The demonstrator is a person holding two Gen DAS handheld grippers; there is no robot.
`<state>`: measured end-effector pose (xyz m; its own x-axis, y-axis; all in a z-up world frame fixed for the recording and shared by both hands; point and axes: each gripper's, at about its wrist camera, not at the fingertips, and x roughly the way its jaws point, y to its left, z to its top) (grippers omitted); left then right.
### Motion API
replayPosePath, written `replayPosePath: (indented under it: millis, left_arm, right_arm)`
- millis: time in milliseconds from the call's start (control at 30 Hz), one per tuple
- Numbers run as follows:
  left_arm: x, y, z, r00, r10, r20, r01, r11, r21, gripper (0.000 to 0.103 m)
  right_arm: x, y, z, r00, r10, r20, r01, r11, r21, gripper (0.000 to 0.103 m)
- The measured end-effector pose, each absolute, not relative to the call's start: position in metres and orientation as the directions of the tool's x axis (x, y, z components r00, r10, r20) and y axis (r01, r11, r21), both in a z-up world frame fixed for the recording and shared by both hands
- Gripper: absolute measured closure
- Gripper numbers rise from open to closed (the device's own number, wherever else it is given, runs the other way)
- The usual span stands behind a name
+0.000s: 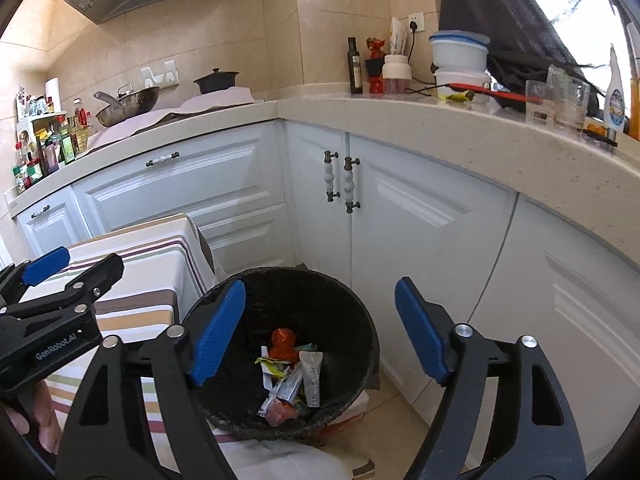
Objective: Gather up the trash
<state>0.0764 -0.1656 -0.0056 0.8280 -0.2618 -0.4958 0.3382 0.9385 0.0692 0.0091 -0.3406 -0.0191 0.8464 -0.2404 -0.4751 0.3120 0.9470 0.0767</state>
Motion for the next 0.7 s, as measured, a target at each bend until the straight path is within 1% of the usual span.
replayPosePath:
  millis: [133,700]
  left_arm:
    - [0.067,-0.159,-0.003,0.839,-0.252,-0.482,0.33,0.94,0.084,0.019]
    - [0.044,-0.131,0.004,0.85,-0.263,-0.455,0.316,0.948,0.041,0.019]
  right_arm:
    - [-0.002,-0.337,-0.015,0.848,-0.253,-0.467,0.319,0.945,0.068,0.024]
    - [-0.032,-0.321,-0.004,0.854,-0.277,-0.441,0.322,0.946,0.029,0.023]
